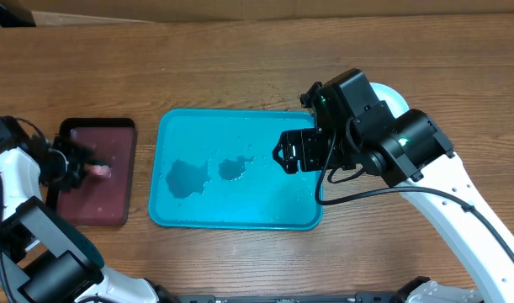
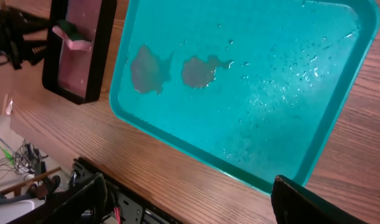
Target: Clean dirty plates on tray and stack at the side
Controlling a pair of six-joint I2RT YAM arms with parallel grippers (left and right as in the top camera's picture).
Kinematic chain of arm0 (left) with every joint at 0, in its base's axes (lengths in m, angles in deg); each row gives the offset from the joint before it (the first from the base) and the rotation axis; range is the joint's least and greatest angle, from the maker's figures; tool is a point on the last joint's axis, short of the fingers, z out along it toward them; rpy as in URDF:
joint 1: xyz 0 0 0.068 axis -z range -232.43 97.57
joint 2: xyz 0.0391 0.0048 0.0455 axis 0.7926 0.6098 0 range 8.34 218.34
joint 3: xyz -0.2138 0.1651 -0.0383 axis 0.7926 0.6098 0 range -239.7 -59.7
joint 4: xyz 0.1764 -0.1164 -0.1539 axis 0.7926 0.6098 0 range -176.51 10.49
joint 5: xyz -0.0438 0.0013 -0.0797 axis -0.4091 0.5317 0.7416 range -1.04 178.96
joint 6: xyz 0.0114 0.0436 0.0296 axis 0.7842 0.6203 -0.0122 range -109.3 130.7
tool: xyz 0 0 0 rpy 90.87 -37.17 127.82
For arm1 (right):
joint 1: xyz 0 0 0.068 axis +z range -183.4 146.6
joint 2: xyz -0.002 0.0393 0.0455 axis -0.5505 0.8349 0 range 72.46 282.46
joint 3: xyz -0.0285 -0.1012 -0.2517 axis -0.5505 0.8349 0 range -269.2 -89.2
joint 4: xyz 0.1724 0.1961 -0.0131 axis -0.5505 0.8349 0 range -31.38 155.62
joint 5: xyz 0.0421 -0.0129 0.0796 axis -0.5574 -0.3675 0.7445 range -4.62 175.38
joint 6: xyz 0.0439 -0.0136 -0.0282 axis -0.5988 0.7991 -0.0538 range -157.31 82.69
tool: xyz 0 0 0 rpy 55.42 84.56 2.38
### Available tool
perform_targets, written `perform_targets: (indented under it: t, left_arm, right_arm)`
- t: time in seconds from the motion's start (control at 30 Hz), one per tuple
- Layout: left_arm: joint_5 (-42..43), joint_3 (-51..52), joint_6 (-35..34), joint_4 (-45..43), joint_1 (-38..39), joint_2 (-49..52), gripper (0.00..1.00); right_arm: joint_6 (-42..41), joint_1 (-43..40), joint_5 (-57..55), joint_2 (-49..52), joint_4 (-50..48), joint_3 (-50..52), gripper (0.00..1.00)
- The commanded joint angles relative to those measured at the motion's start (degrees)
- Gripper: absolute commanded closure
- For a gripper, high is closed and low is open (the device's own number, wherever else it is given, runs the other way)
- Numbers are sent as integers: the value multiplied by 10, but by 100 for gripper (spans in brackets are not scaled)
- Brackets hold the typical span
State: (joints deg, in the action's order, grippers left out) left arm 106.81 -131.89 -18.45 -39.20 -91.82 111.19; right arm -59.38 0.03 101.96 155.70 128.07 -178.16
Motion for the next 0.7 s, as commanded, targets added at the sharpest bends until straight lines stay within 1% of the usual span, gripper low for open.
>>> perform_targets:
  t: [0.0, 0.03, 0.07, 0.13, 0.17, 0.23, 0.3, 0.37, 0.43, 0.53, 0.57, 0.6, 0.63, 0.67]
  left_arm:
    - [-174, -10, 9, 26, 0, 1, 55]
    - [-194, -10, 9, 36, 0, 1, 58]
    - [-204, -10, 9, 44, 0, 1, 64]
    - [-206, -11, 7, 61, 0, 1, 78]
    - [-203, -15, 2, 68, 0, 1, 81]
    - [-194, -28, -5, 80, 0, 1, 91]
    - [-171, -47, -9, 87, 0, 1, 93]
    - [-127, -68, -9, 86, 0, 1, 91]
    - [-63, -85, -6, 72, 1, 1, 86]
    - [40, -90, 21, 34, 8, 1, 79]
    - [43, -89, 24, 28, 11, 3, 82]
    - [38, -87, 24, 23, 15, 4, 88]
    - [33, -84, 23, 17, 21, 8, 93]
    - [31, -81, 24, 11, 28, 12, 96]
  right_arm:
    - [-5, 3, -5, -13, 2, -10, 14]
    - [-5, 3, -5, -13, 3, -10, 14]
    - [-5, 3, -5, -13, 2, -10, 14]
    - [-5, 3, -5, -13, 4, -10, 14]
    - [-5, 3, -5, -13, 6, -10, 14]
    - [-5, 3, -5, -13, 10, -10, 13]
    - [-4, 3, -5, -13, 14, -10, 13]
    - [-4, 3, -5, -13, 14, -10, 13]
    - [-4, 3, -7, -13, 14, -10, 13]
    - [-5, 3, -16, -13, 13, -10, 13]
    - [-5, 3, -16, -13, 13, -10, 13]
    - [-5, 3, -15, -13, 11, -10, 13]
    - [-5, 3, -15, -13, 9, -10, 13]
    - [-5, 3, -15, -13, 8, -10, 13]
